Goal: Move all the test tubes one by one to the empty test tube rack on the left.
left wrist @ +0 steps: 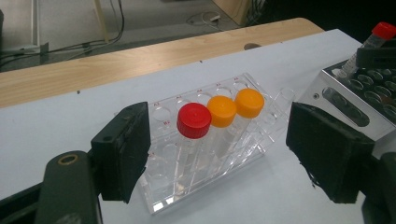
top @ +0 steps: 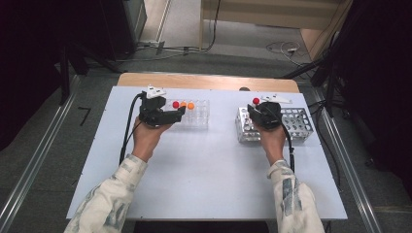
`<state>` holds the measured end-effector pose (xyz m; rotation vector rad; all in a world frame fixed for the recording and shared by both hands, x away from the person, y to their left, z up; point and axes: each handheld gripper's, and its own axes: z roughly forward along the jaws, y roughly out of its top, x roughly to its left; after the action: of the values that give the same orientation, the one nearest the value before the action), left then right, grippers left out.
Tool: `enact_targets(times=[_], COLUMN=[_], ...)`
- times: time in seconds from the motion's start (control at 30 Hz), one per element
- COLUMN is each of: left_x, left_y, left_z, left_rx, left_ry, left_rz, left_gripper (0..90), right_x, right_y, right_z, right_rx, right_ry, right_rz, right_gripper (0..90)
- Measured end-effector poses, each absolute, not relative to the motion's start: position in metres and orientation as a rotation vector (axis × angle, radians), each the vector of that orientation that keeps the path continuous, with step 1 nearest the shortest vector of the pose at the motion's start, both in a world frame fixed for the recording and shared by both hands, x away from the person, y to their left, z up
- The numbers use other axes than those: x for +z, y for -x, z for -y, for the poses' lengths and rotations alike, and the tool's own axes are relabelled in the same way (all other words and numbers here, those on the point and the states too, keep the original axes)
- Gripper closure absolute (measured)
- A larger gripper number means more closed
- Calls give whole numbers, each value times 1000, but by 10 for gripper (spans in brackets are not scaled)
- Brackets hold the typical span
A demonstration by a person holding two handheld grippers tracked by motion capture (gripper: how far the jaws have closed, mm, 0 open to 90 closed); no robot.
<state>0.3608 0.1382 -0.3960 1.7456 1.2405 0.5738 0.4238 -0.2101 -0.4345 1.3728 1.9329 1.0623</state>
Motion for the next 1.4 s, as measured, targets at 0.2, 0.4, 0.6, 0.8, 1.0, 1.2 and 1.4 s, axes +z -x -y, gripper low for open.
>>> enact_targets(times=[0.2, 0.4, 0.6, 0.8, 1.0, 1.2, 1.4], left_x=[-398, -400, -399, -399, -398, -398, -397], left_y=[-360, -361, -361, -360, -360, -360, -359], left_z=[-138, -138, -141, -141, -142, -142, -141], left_rx=[570, 561, 564, 565, 568, 569, 569], left_ry=[-1746, -1746, -1738, -1738, -1733, -1733, -1731], left_rz=[-1245, -1248, -1251, -1247, -1250, -1248, -1246], left_gripper=[225, 225, 226, 227, 227, 231, 234], right_x=[-437, -437, -431, -409, -391, -378, -371], right_y=[-427, -428, -426, -421, -414, -407, -399], right_z=[212, 210, 213, 213, 215, 215, 209], right_rx=[1064, 1066, 1085, 1094, 1112, 1129, 1150], right_ry=[-1398, -1398, -1388, -1336, -1301, -1260, -1212], right_rz=[-1937, -1943, -1928, -1906, -1887, -1888, -1914], right_gripper=[689, 710, 714, 717, 718, 718, 717])
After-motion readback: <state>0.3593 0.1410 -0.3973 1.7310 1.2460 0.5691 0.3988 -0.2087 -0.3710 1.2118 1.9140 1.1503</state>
